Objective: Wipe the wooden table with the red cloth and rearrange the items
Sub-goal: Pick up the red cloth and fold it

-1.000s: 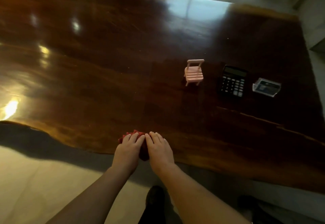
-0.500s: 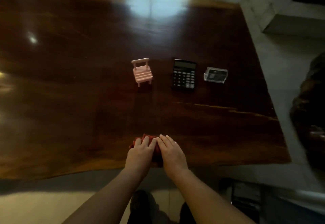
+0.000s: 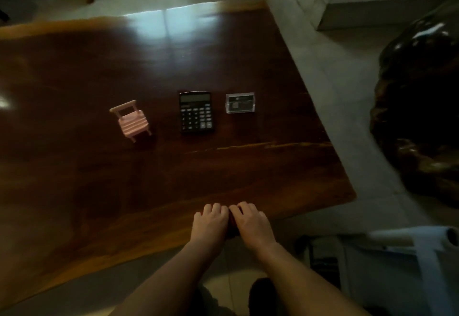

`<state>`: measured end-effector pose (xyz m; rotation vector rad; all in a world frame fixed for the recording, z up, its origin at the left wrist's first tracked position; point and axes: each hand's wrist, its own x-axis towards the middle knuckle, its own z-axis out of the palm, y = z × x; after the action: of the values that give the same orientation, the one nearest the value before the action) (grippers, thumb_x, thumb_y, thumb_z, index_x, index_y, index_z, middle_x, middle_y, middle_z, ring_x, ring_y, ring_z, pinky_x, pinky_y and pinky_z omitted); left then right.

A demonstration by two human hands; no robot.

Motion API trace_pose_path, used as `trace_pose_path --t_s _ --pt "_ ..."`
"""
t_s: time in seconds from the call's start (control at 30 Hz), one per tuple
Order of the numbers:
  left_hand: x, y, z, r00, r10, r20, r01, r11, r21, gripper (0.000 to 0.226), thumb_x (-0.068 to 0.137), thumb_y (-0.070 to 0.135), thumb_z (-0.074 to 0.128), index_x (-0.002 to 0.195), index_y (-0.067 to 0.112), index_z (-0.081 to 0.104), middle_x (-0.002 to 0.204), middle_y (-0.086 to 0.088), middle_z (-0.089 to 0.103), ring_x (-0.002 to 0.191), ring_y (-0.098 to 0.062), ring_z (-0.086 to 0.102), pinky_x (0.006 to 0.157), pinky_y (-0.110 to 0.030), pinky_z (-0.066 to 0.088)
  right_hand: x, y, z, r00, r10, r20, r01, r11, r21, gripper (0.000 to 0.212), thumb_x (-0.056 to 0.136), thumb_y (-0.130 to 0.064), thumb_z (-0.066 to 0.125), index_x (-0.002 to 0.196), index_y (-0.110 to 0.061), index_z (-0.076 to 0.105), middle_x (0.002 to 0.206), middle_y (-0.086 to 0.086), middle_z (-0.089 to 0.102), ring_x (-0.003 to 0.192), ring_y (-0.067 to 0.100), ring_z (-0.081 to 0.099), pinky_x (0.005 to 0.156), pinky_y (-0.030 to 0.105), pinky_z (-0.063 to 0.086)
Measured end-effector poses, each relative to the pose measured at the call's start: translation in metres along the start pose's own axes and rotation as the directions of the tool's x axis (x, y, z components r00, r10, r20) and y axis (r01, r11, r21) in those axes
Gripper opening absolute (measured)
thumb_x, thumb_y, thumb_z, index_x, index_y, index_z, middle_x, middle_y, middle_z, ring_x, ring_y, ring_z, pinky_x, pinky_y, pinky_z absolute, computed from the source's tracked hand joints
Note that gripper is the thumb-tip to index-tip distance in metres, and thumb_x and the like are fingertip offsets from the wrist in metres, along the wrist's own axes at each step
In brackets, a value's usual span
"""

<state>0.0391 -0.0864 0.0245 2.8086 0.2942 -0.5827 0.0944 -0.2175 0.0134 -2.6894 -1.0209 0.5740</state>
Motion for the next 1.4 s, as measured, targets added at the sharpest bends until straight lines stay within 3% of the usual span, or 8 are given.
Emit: trace_pose_path --t_s 0.1,0.27,0.47,0.63,0.8,0.97,1.13,1.4 --pt "0.017 0.057 -0.01 0.991 0.126 0.054 -0.129 0.99 0.058 0.048 0.087 0.042 0.063 0.129 0.023 0.046 0.129 -0.001 0.05 0.117 -0.022 0.045 0.099 -0.04 0.036 -0.029 0.045 -0.019 0.991 0.133 -0.022 -0.133 0.991 0.009 0.06 0.083 -0.025 0.07 0.132 -0.031 0.036 0.129 0.001 0.048 0.112 0.02 0.048 0.09 0.036 0.045" --pt "0.047 0.166 -0.044 0.94 0.332 0.073 -0.34 0.929 0.145 0.052 0.089 0.044 0.062 0.133 0.023 0.045 0.134 -0.005 0.047 0.122 -0.026 0.043 0.101 -0.046 0.035 -0.084 0.126 -0.074 0.942 0.307 -0.134 -0.302 0.951 0.058 0.056 0.087 -0.022 0.065 0.135 -0.03 0.037 0.131 0.001 0.049 0.116 0.021 0.047 0.092 0.036 0.044" --pt "0.063 0.283 -0.114 0.903 0.429 0.002 -0.42 0.884 0.207 0.061 0.083 0.048 0.065 0.132 0.021 0.043 0.13 -0.006 0.045 0.117 -0.03 0.047 0.093 -0.047 0.04 -0.124 0.201 -0.166 0.872 0.394 -0.292 -0.373 0.919 0.128 0.047 0.089 -0.03 0.057 0.134 -0.022 0.045 0.126 0.006 0.05 0.115 0.03 0.048 0.086 0.04 0.045" --pt "0.065 0.369 -0.179 0.802 0.579 -0.146 -0.488 0.777 0.398 0.048 0.089 0.042 0.058 0.129 0.02 0.046 0.13 -0.005 0.048 0.116 -0.029 0.05 0.09 -0.043 0.041 -0.157 0.242 -0.244 0.765 0.444 -0.467 -0.374 0.896 0.24 0.047 0.085 -0.026 0.06 0.13 -0.018 0.049 0.123 0.009 0.053 0.111 0.033 0.05 0.083 0.041 0.046" --pt "0.063 0.46 -0.197 0.691 0.711 -0.13 -0.609 0.669 0.426 0.047 0.088 0.042 0.057 0.128 0.021 0.045 0.128 -0.004 0.052 0.117 -0.029 0.051 0.09 -0.043 0.043 -0.216 0.294 -0.286 0.642 0.535 -0.549 -0.477 0.84 0.259 0.051 0.084 -0.029 0.067 0.131 -0.018 0.049 0.124 0.009 0.052 0.112 0.032 0.05 0.084 0.042 0.047" --pt "0.055 0.565 -0.165 0.512 0.857 -0.06 -0.763 0.485 0.428 0.058 0.085 0.038 0.059 0.137 0.022 0.038 0.134 -0.005 0.051 0.12 -0.03 0.05 0.091 -0.043 0.042 -0.299 0.355 -0.281 0.444 0.702 -0.556 -0.641 0.683 0.351 0.058 0.081 -0.027 0.073 0.133 -0.019 0.049 0.125 0.008 0.053 0.112 0.031 0.052 0.085 0.04 0.047" --pt "0.036 0.669 -0.122 0.272 0.961 0.052 -0.885 0.228 0.405 0.07 0.085 0.035 0.059 0.146 0.024 0.026 0.141 -0.006 0.046 0.127 -0.032 0.044 0.096 -0.044 0.039 -0.381 0.402 -0.268 0.159 0.876 -0.455 -0.76 0.403 0.51 0.06 0.082 -0.028 0.069 0.137 -0.016 0.047 0.131 0.013 0.051 0.117 0.034 0.05 0.091 0.041 0.044" --pt "0.045 0.782 -0.04 0.018 0.975 0.221 -0.951 -0.052 0.306 0.055 0.091 0.029 0.054 0.14 0.021 0.032 0.142 -0.007 0.042 0.127 -0.031 0.04 0.098 -0.045 0.032 -0.436 0.459 -0.228 -0.169 0.933 -0.319 -0.755 0.086 0.65 0.044 0.075 -0.009 0.068 0.117 -0.01 0.053 0.112 0.013 0.053 0.101 0.037 0.051 0.077 0.047 0.046"
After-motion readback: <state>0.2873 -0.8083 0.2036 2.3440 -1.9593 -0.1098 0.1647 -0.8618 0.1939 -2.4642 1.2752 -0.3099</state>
